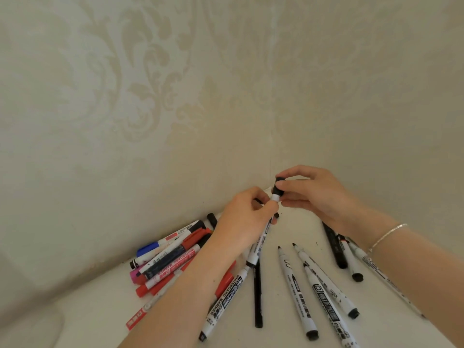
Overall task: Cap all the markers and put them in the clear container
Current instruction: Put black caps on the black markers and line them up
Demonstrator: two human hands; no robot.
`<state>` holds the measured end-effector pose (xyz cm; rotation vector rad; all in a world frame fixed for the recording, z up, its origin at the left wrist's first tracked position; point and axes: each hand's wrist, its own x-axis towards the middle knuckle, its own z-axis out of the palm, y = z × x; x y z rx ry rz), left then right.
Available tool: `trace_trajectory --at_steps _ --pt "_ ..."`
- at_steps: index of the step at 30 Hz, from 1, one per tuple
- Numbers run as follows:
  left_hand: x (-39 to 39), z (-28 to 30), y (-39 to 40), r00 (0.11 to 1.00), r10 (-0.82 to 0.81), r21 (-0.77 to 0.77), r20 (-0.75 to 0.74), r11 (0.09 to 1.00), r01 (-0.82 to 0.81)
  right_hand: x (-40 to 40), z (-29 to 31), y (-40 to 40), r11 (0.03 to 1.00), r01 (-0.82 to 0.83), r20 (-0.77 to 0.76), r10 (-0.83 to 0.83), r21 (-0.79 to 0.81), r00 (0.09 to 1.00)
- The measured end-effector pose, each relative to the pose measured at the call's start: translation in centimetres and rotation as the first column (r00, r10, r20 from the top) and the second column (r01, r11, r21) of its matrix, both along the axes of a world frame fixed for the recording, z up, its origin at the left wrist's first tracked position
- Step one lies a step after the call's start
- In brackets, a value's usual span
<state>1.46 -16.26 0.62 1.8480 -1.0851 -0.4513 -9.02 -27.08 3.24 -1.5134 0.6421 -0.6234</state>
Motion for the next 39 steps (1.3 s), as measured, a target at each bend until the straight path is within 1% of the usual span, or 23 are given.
trace_trajectory --at_steps 5,8,11,14,17,23,27,29,31,33,35,37,39 --pt "0.1 -0.9 0.1 0.999 0.007 -0.142 -0.038 0.99 -0.012 -0.3 0.3 -0.2 0.997 -0.052 0.034 0.05 0.062 0.998" --pt "-0.3 -1.0 0.1 0.996 -0.01 -0.173 -0.086 0.985 -0.005 -0.2 0.3 0.0 0.998 -0.05 0.04 0.048 0.041 0.998" --pt "-0.2 -1.1 0.0 0.997 -0.008 -0.192 -0.075 0.981 -0.006 -0.2 0.2 0.1 0.999 -0.051 0.029 0.05 0.02 0.998" --pt "0.2 -1.2 0.0 1.0 0.006 -0.19 -0.03 0.982 -0.011 -0.2 0.1 0.3 1.0 -0.006 0.015 0.007 -0.011 1.0" --pt "0.6 -1.1 0.0 1.0 0.017 -0.184 0.0 0.983 -0.017 -0.1 0.2 0.2 0.999 0.04 0.045 -0.04 -0.006 0.998" --pt "0.8 -1.0 0.4 1.0 0.002 -0.143 -0.007 0.99 -0.003 0.0 -0.1 0.5 0.998 -0.051 0.004 0.051 0.021 0.999" --pt "0.4 -1.0 0.4 1.0 -0.003 -0.121 -0.024 0.993 0.0 -0.2 -0.3 0.3 0.999 -0.053 -0.03 0.053 0.002 0.998" --pt "-0.1 -1.2 0.5 0.997 -0.044 -0.077 -0.058 0.996 0.039 -0.3 -0.4 0.0 0.999 -0.035 -0.081 0.032 -0.041 0.996" --pt "-0.5 -1.7 0.5 0.997 -0.051 0.022 -0.061 0.998 0.052 -0.3 -0.7 -0.5 0.996 0.036 -0.099 -0.045 -0.082 0.994" --pt "-1.0 -2.3 0.5 1.0 -0.029 0.124 -0.012 0.992 0.03 -0.4 -0.8 -1.0 0.99 0.109 -0.091 -0.117 -0.088 0.989" --pt "-1.4 -2.6 0.1 0.998 -0.021 0.24 0.064 0.971 0.005 -0.6 -1.0 -1.3 0.989 0.137 -0.088 -0.142 -0.06 0.986" --pt "-1.9 -2.9 -0.2 0.99 -0.055 0.378 0.128 0.926 0.002 -0.8 -1.2 -1.5 0.987 0.151 -0.092 -0.155 -0.05 0.984" --pt "-2.7 -3.1 -0.5 0.98 -0.11 0.481 0.168 0.876 0.015 -0.9 -1.3 -1.6 0.986 0.158 -0.093 -0.162 -0.051 0.982"
